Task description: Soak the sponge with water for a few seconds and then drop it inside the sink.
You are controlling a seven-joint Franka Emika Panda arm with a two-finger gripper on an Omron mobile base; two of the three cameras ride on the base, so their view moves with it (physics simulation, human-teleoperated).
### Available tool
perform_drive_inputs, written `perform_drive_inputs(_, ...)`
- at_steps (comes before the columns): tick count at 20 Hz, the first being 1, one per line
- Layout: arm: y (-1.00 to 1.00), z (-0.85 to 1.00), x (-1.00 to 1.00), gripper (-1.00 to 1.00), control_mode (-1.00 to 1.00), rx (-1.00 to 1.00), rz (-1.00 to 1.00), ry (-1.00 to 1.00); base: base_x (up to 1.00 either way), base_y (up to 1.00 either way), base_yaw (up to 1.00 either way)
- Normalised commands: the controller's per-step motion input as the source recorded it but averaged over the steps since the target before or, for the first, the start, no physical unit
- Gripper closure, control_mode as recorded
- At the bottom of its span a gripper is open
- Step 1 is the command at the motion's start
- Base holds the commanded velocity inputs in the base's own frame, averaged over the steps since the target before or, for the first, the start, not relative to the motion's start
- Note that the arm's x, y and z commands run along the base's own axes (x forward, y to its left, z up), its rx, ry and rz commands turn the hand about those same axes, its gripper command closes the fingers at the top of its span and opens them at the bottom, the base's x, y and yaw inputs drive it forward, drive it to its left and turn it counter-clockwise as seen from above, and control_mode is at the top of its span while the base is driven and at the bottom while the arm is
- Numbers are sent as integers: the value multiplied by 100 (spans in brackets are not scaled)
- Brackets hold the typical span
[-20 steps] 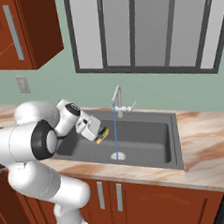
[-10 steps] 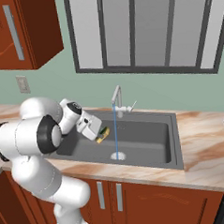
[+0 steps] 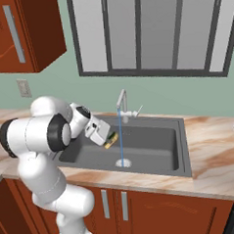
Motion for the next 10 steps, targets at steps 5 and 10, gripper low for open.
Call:
perform_drive_inputs(5,-11,-11,26,100,-100,0,-1,0,0,0,0)
perform_drive_inputs(10,-2,-10,18,100,-100,0,0,0,0,0,0)
